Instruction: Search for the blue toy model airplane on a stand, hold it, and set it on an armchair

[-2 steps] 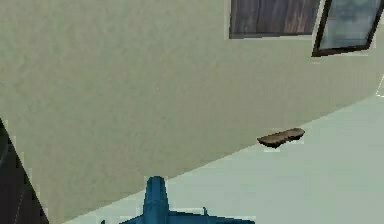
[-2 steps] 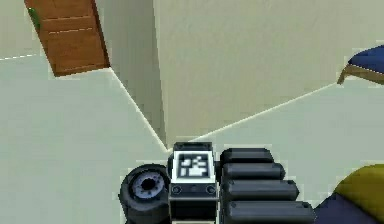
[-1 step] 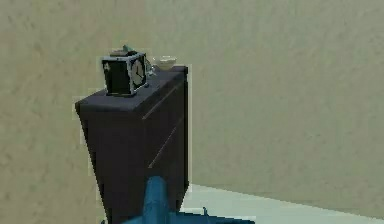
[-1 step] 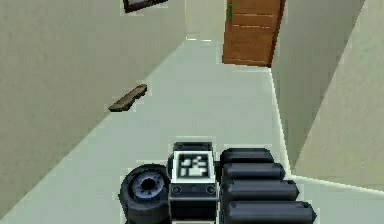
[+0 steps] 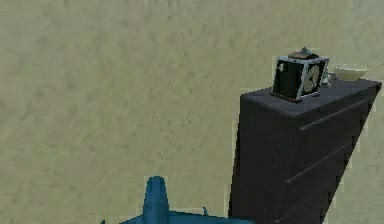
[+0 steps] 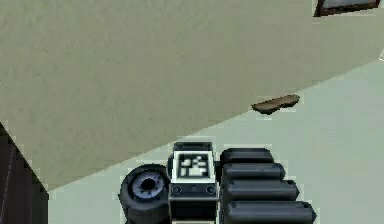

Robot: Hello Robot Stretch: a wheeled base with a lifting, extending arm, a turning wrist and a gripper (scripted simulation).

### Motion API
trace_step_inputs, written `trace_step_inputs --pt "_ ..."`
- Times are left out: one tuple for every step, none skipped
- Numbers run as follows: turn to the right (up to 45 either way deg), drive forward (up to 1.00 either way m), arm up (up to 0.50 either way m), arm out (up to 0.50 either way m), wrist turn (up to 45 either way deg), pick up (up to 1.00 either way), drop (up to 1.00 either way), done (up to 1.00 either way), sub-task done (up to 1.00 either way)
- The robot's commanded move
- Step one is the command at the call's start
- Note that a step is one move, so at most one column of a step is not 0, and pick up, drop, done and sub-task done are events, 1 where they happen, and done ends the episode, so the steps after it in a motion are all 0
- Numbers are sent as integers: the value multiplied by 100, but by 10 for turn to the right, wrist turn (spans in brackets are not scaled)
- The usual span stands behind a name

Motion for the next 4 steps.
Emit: trace_step_inputs --pt "-120 0 0 0 0 0 0 0 0" --pt "450 0 0 0 0 0 0 0 0" --pt "450 0 0 0 0 0 0 0 0" --pt "450 0 0 0 0 0 0 0 0"
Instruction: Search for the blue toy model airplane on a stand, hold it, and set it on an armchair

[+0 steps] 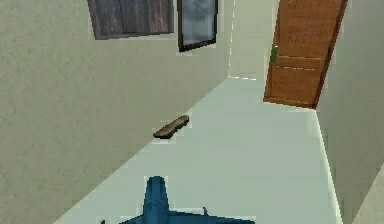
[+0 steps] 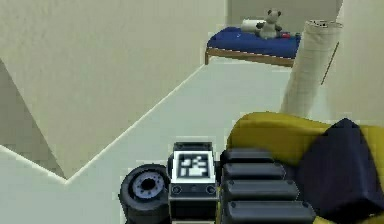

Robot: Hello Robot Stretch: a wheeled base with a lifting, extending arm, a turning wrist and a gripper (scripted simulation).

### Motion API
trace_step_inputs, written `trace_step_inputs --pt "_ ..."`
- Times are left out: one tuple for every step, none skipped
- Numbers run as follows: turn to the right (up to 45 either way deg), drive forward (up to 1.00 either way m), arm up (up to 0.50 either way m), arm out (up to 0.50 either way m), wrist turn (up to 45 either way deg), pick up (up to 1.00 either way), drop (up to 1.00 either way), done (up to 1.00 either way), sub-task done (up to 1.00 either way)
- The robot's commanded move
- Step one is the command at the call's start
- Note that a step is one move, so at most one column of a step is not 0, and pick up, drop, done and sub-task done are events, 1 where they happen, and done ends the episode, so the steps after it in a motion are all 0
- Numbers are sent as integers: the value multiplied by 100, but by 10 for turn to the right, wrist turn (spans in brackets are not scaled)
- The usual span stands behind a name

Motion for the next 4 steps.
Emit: trace_step_inputs --pt "90 0 0 0 0 0 0 0 0" --pt "450 0 0 0 0 0 0 0 0" --pt "450 0 0 0 0 0 0 0 0" --pt "30 0 0 0 0 0 0 0 0"
